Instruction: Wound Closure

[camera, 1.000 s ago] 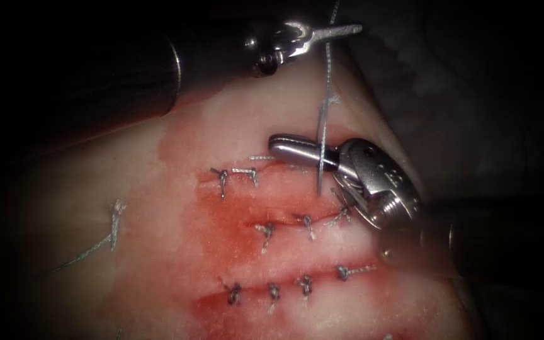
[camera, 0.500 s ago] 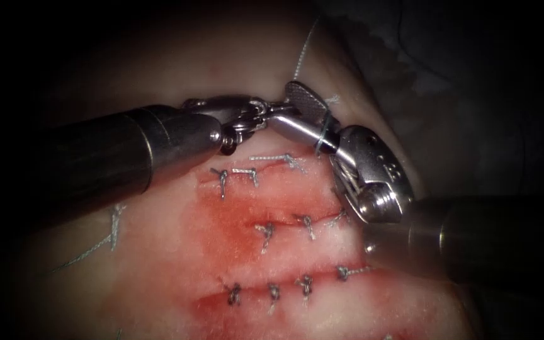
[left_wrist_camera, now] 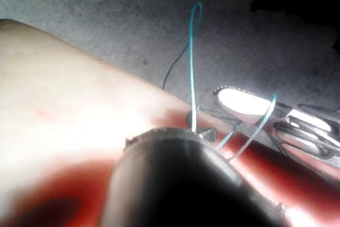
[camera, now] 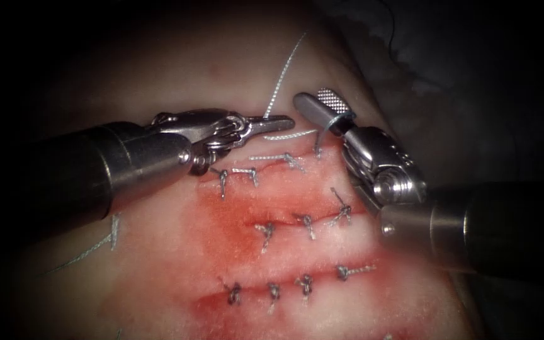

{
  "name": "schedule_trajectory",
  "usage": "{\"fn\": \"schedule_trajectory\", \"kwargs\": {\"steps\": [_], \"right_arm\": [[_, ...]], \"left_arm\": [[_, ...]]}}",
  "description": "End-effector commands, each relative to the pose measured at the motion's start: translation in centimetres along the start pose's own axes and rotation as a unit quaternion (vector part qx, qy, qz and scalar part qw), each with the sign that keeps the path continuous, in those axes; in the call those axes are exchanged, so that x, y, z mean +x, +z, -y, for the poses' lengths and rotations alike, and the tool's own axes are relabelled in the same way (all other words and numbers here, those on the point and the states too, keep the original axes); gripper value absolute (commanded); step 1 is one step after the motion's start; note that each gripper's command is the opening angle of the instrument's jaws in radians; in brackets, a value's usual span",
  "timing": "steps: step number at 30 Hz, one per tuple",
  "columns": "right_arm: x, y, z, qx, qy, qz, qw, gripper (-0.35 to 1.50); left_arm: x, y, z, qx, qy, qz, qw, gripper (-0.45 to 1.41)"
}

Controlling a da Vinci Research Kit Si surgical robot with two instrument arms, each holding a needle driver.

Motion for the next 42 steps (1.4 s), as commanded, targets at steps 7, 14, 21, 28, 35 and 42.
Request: {"fn": "schedule_trajectory", "kwargs": {"steps": [7, 14, 21, 28, 35, 42], "right_arm": [[0.12, 0.1, 0.02, 0.072, 0.022, -0.056, 0.996, -0.03], [0.28, 0.03, 0.07, 0.15, 0.015, -0.1, 0.983, -0.01], [0.35, 0.06, -0.02, 0.169, 0.013, -0.117, 0.979, 0.37], [0.26, 0.22, 0.02, 0.179, 0.018, -0.116, 0.977, 0.82], [0.2, 0.41, 0.18, 0.209, 0.039, -0.134, 0.968, 0.94], [0.36, 0.5, 0.33, 0.215, 0.036, -0.157, 0.963, 0.93]], "left_arm": [[0.09, 0.16, 0.14, -0.011, 0.019, -0.033, 0.999, -0.45], [0.18, 0.22, 0.11, -0.02, 0.052, -0.049, 0.997, -0.45], [0.22, 0.25, 0.1, -0.021, 0.055, -0.053, 0.997, -0.45], [0.22, 0.27, 0.12, -0.02, 0.055, -0.054, 0.997, -0.45], [0.23, 0.28, 0.18, -0.018, 0.054, -0.057, 0.997, -0.45], [0.24, 0.28, 0.22, -0.017, 0.053, -0.058, 0.997, -0.45]]}}
